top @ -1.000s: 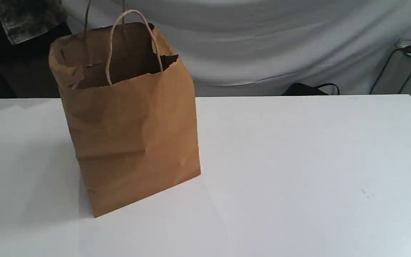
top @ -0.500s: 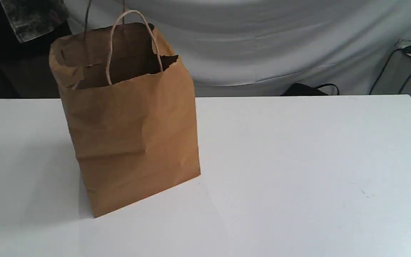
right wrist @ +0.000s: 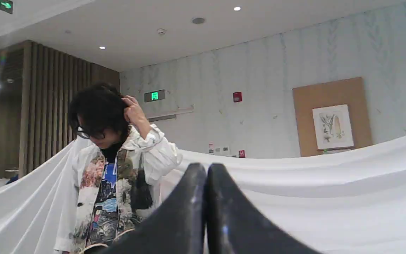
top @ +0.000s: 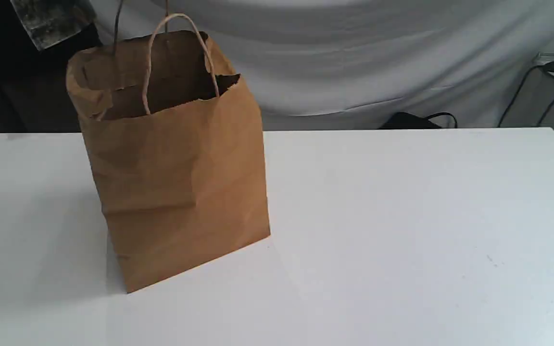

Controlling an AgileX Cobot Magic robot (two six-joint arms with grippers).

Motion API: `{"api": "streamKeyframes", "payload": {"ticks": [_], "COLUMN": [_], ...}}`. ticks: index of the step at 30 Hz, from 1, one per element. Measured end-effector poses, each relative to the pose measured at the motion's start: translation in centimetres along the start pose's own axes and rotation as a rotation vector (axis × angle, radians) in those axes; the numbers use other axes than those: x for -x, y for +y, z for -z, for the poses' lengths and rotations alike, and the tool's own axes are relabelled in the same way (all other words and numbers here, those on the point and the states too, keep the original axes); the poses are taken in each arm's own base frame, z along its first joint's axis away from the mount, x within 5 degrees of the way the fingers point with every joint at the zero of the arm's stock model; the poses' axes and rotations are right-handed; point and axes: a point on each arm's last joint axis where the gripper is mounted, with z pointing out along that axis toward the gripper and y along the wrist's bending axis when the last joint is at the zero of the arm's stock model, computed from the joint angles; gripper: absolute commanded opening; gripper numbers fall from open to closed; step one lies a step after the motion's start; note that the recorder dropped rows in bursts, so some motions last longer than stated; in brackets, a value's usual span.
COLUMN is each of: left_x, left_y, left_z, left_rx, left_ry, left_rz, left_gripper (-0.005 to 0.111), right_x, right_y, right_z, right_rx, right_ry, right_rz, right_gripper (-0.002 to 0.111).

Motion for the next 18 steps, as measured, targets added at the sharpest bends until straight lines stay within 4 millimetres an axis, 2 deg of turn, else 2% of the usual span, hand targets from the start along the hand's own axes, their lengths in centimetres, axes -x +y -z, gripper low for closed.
{"api": "streamKeyframes", "payload": {"ticks": [8, 11, 15, 18], "left_x": [0.0, 0.0, 0.0, 0.0], "left_y": [0.0, 0.0, 0.0, 0.0], "left_z": [0.0, 0.0, 0.0, 0.0], "left_rx": [0.000, 0.000, 0.000, 0.000], "left_ry": [0.000, 0.000, 0.000, 0.000], "left_rz": [0.000, 0.000, 0.000, 0.000], "left_gripper": [0.078, 0.078, 0.078, 0.078], "right_x": [0.0, -1.0, -3.7, -7.4], "right_y": [0.0, -0.2, -0.6, -0.9], "right_z": [0.0, 0.1, 0.4, 0.7], "right_rx": [-0.001, -0.021, -0.055, -0.062], "right_ry": [0.003, 0.107, 0.302, 0.390], "right_rz": [-0.001, 0.006, 0.007, -0.001], "right_gripper": [0.000, 0.000, 0.000, 0.000]}}
